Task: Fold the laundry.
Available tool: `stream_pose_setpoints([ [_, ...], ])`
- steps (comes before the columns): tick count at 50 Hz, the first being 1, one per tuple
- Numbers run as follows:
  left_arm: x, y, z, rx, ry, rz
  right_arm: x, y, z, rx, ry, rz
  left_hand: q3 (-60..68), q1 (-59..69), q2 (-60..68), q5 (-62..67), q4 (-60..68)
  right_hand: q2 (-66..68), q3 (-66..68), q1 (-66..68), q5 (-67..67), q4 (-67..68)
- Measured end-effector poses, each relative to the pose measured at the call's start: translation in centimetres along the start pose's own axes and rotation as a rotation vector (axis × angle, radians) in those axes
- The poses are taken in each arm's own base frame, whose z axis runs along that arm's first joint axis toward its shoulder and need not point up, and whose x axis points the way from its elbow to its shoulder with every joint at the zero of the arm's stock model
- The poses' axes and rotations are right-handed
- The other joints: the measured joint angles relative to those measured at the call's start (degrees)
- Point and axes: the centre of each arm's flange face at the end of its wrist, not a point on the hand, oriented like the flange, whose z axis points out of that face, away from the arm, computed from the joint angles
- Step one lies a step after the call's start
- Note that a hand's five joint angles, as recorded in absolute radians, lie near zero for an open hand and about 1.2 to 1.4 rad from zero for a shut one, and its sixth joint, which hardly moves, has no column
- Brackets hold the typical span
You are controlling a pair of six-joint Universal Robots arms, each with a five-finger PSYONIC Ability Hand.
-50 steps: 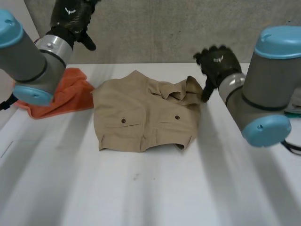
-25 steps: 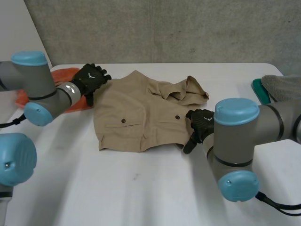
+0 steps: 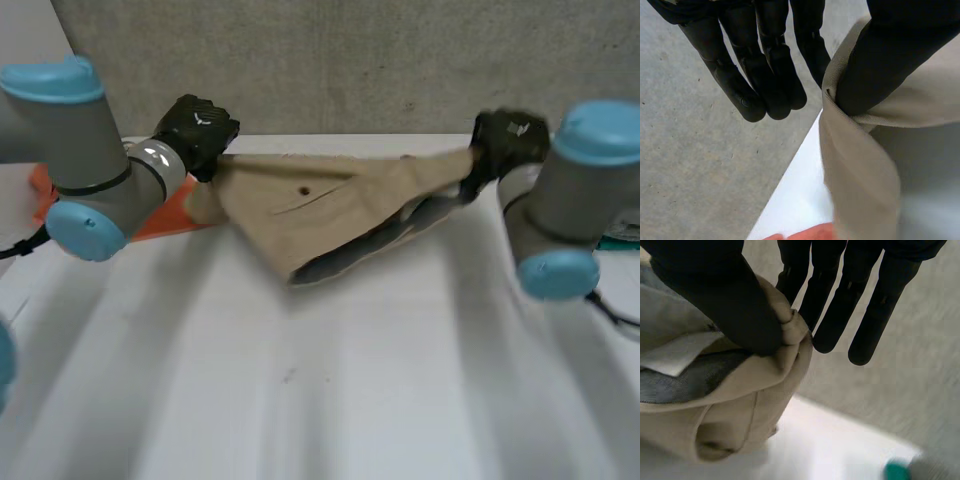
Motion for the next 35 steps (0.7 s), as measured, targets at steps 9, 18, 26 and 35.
stream_pose_setpoints([
  [9, 6.3, -3.8, -6.4, -0.031, 0.103, -0.185, 2.1, -1.9, 7.0, 0.237, -0.073, -0.054, 0.1, 0.0, 0.1, 0.0, 0.0, 0.0, 0.0, 0.7, 0.9, 0.0],
  [18, 15.0, -2.8, -8.3, -0.126, 0.141, -0.216, 0.6, 4.1, 8.7, 0.257, -0.189, -0.055, -37.8, -39.2, -38.9, -36.6, -38.8, -35.1, -34.3, -33.3, -32.6, -32.8],
  [26, 11.4, -4.4, -9.0, -0.141, -0.001, -0.228, 3.5, 2.9, 6.7, 0.081, -0.034, -0.081, -53.2, -52.2, -53.5, -52.4, -54.1, -53.1, -56.1, -48.7, -53.9, -56.6],
  [35, 5.8, -5.1, -11.3, -0.106, -0.006, -0.276, 4.8, -3.6, -1.1, -0.191, -0.005, -0.214, -55.4, -54.3, -56.3, -53.1, -56.5, -53.1, -56.1, -48.7, -53.9, -56.6],
])
